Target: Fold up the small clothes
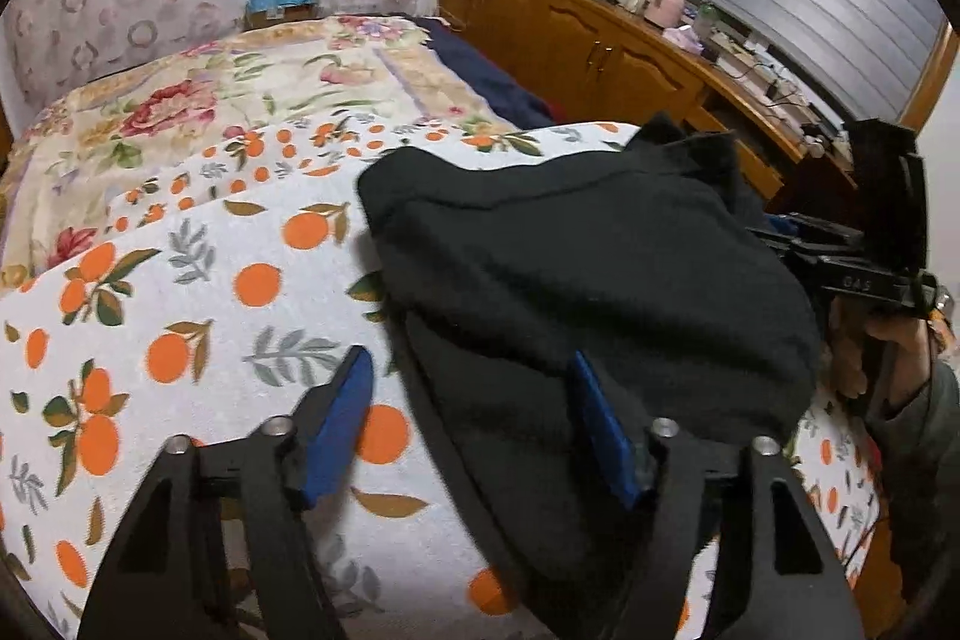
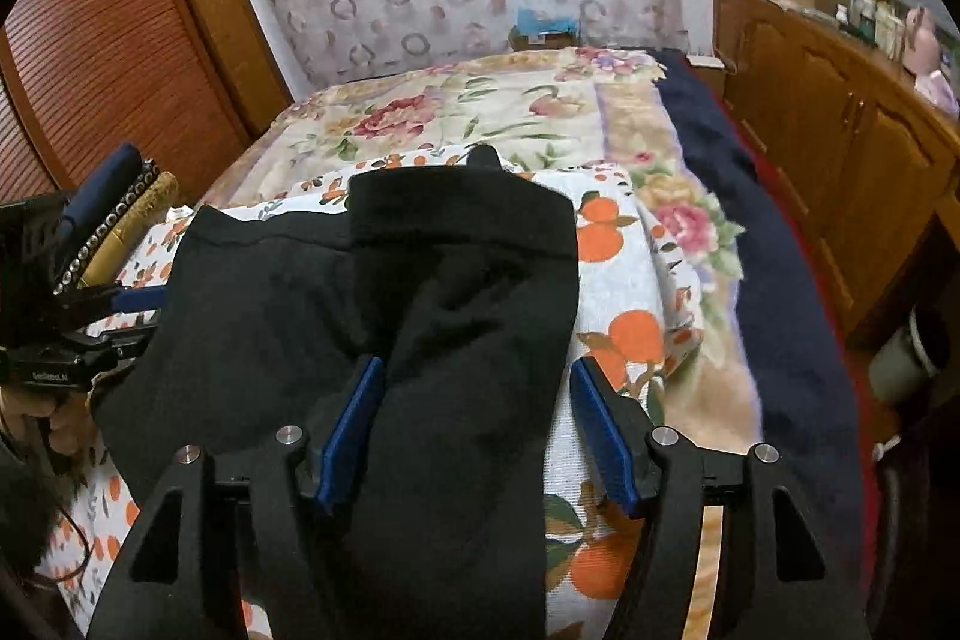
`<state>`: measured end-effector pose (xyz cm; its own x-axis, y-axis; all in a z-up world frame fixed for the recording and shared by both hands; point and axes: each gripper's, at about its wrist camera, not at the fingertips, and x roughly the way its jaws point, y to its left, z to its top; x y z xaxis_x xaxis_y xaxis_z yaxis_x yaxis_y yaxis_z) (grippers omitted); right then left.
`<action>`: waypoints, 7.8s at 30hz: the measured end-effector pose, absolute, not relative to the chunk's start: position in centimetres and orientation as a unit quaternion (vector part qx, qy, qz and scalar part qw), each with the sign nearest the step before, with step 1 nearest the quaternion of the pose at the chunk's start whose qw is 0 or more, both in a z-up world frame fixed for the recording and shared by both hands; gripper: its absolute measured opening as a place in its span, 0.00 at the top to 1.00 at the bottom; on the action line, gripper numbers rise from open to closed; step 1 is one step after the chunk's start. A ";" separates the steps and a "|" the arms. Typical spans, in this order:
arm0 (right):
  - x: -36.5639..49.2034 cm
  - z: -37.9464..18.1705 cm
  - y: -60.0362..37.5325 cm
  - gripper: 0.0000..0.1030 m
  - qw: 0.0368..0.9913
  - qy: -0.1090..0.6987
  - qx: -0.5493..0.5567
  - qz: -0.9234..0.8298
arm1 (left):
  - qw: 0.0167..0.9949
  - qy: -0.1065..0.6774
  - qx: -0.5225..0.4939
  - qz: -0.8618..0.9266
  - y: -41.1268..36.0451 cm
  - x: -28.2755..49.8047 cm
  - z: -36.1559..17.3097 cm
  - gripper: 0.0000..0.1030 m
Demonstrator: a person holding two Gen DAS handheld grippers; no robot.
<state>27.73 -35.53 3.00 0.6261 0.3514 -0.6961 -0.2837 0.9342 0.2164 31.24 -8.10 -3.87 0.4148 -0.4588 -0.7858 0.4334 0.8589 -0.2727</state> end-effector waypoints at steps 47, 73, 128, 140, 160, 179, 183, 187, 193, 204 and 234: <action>25.1 10.6 -24.6 0.82 0.918 0.216 -0.048 0.329 | 0.941 0.270 -0.037 -0.201 6.5 21.1 11.6 0.90; 42.1 10.4 2.1 0.83 0.850 0.203 -0.160 0.459 | 0.959 0.242 -0.144 -0.020 22.1 17.8 7.3 0.90; 31.5 5.3 -4.1 0.38 0.889 0.214 -0.084 0.397 | 0.957 0.282 -0.054 0.034 19.8 12.3 5.4 0.00; 24.0 5.9 -7.2 0.28 0.900 0.201 -0.076 0.380 | 0.962 0.271 -0.032 0.012 16.8 9.9 6.6 0.00; 12.9 6.4 -17.0 0.18 0.951 0.196 -0.042 0.235 | 0.960 0.273 -0.018 -0.057 6.6 9.9 7.7 0.00; 6.3 9.3 -20.0 0.15 0.976 0.149 -0.021 0.157 | 0.970 0.231 -0.004 -0.079 0.8 9.3 13.2 0.00; 5.5 9.1 -20.0 0.14 0.980 0.138 -0.018 0.144 | 0.972 0.223 -0.006 -0.072 1.0 8.9 13.8 0.00; 5.4 8.5 -19.9 0.14 0.981 0.133 -0.015 0.139 | 0.973 0.221 -0.008 -0.067 1.2 8.8 13.9 0.00; 5.7 7.9 -19.7 0.14 0.982 0.132 -0.011 0.137 | 0.972 0.226 -0.007 -0.065 1.0 8.9 13.5 0.00; 6.2 8.0 -20.4 0.14 0.981 0.135 -0.008 0.141 | 0.972 0.225 -0.007 -0.065 1.1 9.0 13.5 0.00; 6.6 8.2 -21.3 0.14 0.981 0.133 -0.010 0.143 | 0.972 0.225 -0.007 -0.065 1.2 9.0 13.5 0.00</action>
<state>6.58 -21.28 8.21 0.9237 0.2769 -0.2647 -0.2821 0.9592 0.0187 8.97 1.17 13.47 0.8904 -0.1290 -0.4366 0.1228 0.9915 -0.0426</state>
